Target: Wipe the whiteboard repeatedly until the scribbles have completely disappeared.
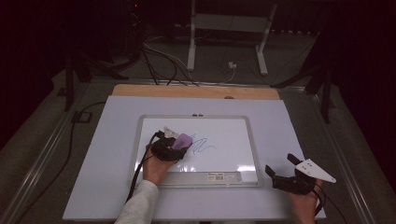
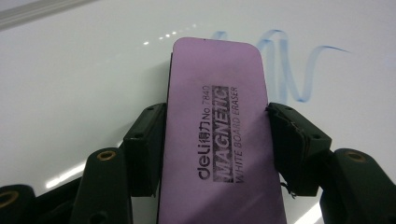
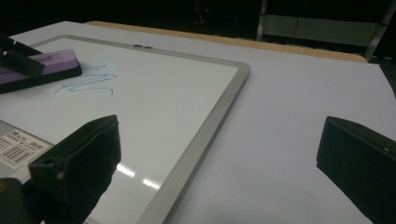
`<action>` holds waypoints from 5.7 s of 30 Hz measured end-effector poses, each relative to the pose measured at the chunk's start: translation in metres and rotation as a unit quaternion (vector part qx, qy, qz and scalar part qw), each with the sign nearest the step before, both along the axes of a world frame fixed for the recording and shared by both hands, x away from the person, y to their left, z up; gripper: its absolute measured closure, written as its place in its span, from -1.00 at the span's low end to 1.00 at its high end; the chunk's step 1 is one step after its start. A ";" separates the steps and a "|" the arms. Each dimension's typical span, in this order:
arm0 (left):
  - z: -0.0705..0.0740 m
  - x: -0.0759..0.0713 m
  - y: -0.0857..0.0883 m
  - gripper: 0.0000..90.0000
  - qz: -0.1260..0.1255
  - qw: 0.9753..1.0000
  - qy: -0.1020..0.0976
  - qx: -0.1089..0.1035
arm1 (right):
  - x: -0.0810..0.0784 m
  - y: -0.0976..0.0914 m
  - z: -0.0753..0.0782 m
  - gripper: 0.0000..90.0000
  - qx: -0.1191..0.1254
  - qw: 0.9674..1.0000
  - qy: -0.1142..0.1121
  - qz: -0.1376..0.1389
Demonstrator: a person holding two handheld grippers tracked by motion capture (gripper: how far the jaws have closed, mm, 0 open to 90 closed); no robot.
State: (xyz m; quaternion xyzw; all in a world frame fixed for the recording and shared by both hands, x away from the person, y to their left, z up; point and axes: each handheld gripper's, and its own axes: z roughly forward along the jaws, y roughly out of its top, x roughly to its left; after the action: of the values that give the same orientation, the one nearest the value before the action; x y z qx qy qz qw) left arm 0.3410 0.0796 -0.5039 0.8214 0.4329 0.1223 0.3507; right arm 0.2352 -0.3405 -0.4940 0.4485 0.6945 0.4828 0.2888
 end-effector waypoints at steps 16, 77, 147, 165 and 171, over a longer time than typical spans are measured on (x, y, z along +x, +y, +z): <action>0.002 0.000 0.001 -0.07 0.011 1.000 -0.006 0.022 | -0.001 -0.001 0.001 -1.00 0.002 1.000 -0.001 -0.002; 0.000 0.014 0.003 -0.07 0.058 0.998 -0.011 0.015 | 0.000 0.000 0.000 -1.00 0.000 1.000 0.002 0.000; 0.000 0.037 -0.044 -0.07 0.000 1.000 -0.009 0.016 | -0.001 0.000 0.001 -1.00 0.004 1.000 0.001 -0.001; -0.001 0.035 -0.053 -0.07 -0.007 1.000 -0.002 0.001 | -0.001 0.000 0.001 -1.00 0.004 1.000 0.002 0.000; 0.001 0.042 -0.040 -0.07 0.041 0.999 -0.012 0.026 | -0.001 -0.002 0.001 -1.00 0.004 1.000 0.000 -0.003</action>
State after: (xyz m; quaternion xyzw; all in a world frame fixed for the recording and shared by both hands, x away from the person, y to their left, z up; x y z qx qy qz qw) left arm 0.3833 0.0396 -0.5030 0.8105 0.4583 0.1576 0.3290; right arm 0.2340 -0.3425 -0.4929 0.4522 0.6911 0.4847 0.2881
